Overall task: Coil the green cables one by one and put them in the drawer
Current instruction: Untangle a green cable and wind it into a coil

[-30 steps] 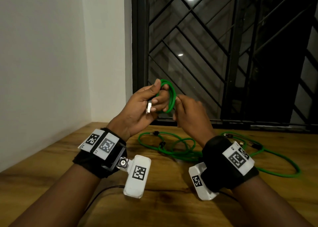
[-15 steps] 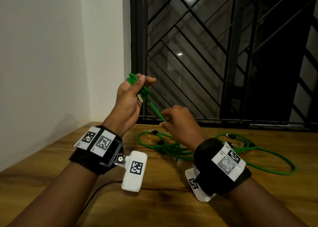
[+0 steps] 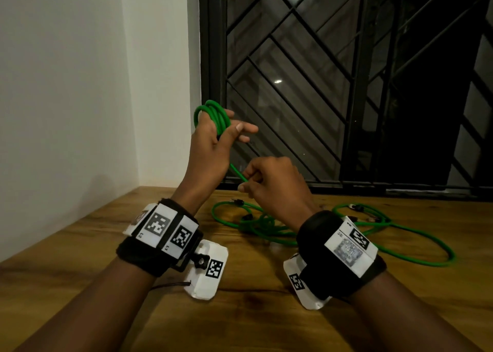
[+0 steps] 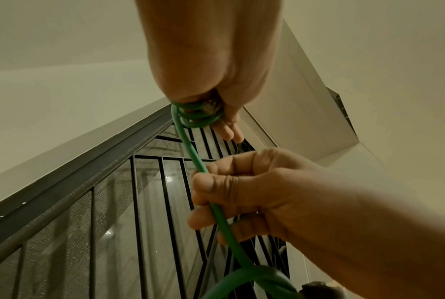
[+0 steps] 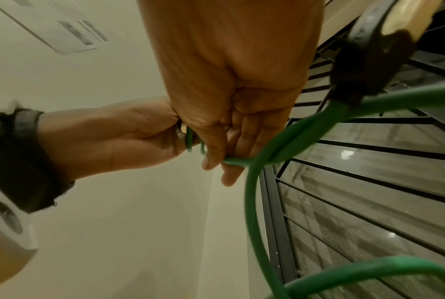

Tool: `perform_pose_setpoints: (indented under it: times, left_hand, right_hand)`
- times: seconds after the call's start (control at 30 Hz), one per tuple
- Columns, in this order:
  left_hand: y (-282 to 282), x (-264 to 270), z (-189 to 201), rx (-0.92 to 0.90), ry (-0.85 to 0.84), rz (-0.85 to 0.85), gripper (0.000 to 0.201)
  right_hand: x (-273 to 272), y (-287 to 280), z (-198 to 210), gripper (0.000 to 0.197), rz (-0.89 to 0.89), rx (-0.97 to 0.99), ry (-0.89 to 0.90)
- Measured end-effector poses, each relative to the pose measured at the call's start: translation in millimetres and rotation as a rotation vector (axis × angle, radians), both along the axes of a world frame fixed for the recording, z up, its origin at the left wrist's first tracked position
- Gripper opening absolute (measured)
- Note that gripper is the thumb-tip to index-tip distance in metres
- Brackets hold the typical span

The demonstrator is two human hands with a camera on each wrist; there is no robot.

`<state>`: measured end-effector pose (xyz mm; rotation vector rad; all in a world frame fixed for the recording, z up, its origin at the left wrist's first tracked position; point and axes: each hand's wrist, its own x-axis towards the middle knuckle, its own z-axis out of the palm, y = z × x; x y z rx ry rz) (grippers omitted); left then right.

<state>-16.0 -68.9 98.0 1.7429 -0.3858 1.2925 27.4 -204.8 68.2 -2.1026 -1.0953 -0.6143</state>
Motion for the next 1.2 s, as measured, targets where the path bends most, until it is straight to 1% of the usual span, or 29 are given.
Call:
perform_pose_setpoints:
  times: [0.07,0.2,0.3,0.4,0.47,0.53,0.6,0.7,0.77,0.83,0.9,0.97,1.07,1.13,1.2]
  left_hand:
    - [-2.0,0.2,-0.3,0.049,-0.006,0.025,0.021]
    - [-3.2,-0.5,-0.1,0.093,-0.022,0.045,0.018]
    - [-7.4,-0.6,-2.2,0.152,-0.055,0.087,0.012]
    - [-6.8,-2.6,-2.0,0.201,-0.127,0.178,0.011]
    - [-3.0,-3.0,-0.9,0.201,-0.155,0.226,0.014]
    - [-0.4,-2.4,-1.5,0.213,-0.156,0.276,0.015]
    - [0.2,-1.1,-4.2,0.289,-0.131,0.364,0.018]
    - [1.1,0.4,-8.3,0.486,-0.072,0.544,0.025]
    - [5.6,0.1,-9.4,0.61,-0.032,0.675,0.031]
    - [10.9,0.2,-9.4,0.675,0.025,0.747,0.035]
    - [14.1,0.2,-8.4,0.683,0.083,0.744,0.04]
    - [15.0,-0.1,-8.1,0.703,0.094,0.715,0.041]
    - [15.4,-1.1,-6.6,0.726,0.131,0.609,0.035]
    - [17.2,-0.9,-5.2,0.758,0.163,0.564,0.039]
    - [19.1,0.2,-5.1,0.815,0.164,0.624,0.047]
  right_hand:
    - [0.1,-2.7,0.7,0.01,0.009,0.024,0.0]
    - [0.1,-5.7,2.5,0.012,-0.006,0.033,-0.016]
    - [-1.1,-4.0,2.3,0.018,-0.065,-0.039,-0.049]
    - [-2.1,-3.6,0.8,0.02,-0.087,-0.145,-0.01]
    - [-2.3,-3.7,-0.1,0.02,-0.079,-0.163,0.023]
    - [-3.1,-3.7,0.3,0.018,-0.09,-0.158,0.019]
    - [-5.6,-4.6,1.4,0.015,-0.121,-0.167,-0.014]
    - [-10.0,-6.3,1.9,0.013,-0.191,-0.184,-0.136]
    - [-10.4,-6.6,2.2,0.015,-0.243,-0.174,-0.208]
    - [-8.7,-6.3,2.7,0.017,-0.298,-0.128,-0.272]
    - [-6.2,-6.5,3.3,0.017,-0.355,-0.066,-0.338]
    - [-2.4,-7.3,2.9,0.016,-0.403,-0.025,-0.371]
    - [4.5,-10.1,2.4,0.013,-0.451,-0.005,-0.369]
    - [7.8,-13.7,3.4,0.007,-0.484,-0.027,-0.347]
    - [9.7,-16.9,4.6,0.018,-0.525,-0.072,-0.297]
